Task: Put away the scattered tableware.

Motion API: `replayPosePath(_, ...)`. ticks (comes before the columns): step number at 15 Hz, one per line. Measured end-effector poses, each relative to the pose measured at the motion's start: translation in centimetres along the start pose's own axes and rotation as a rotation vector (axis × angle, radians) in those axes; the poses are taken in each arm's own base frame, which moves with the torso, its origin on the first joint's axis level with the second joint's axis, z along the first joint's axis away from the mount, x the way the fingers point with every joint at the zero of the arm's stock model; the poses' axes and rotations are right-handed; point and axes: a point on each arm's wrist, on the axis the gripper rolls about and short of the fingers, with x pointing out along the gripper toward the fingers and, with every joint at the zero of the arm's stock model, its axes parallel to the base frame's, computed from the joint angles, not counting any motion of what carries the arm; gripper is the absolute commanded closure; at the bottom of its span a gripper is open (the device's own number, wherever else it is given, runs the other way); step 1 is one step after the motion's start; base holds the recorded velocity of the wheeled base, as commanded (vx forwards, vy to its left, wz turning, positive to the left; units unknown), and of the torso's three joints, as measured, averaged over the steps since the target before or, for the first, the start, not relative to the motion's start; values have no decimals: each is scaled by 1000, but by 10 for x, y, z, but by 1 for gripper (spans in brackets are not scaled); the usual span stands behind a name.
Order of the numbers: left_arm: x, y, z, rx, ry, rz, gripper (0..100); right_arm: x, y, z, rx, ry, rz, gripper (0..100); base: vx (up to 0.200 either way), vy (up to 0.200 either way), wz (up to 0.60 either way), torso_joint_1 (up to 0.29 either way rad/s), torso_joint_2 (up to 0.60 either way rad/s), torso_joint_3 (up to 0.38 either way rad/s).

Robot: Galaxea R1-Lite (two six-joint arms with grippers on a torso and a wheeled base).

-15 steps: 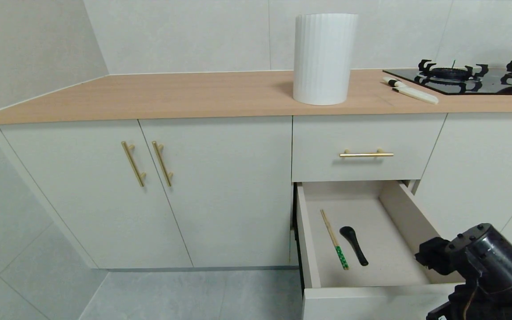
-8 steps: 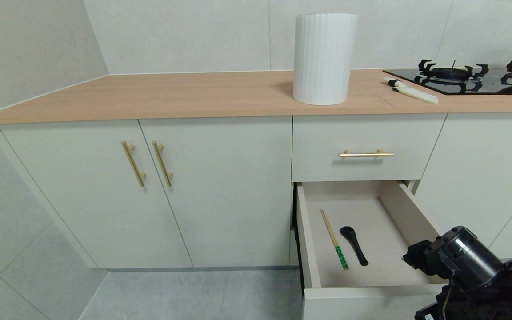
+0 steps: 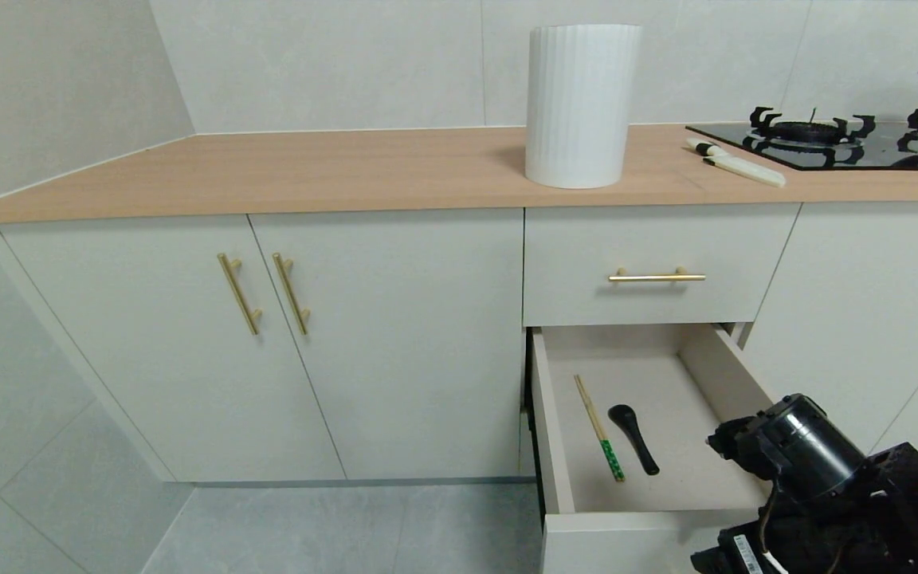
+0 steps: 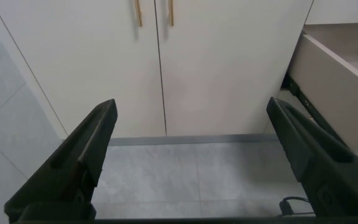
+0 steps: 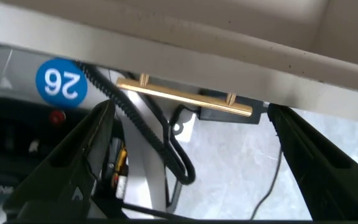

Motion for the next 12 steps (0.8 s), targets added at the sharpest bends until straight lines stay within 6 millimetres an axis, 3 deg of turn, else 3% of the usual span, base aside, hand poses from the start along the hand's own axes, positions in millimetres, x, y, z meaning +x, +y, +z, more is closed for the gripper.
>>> replayPosePath(12,0,0,0,0,-1,0,0,46,-4,39,194,-256,-53,0,0,0,0,0,0,0)
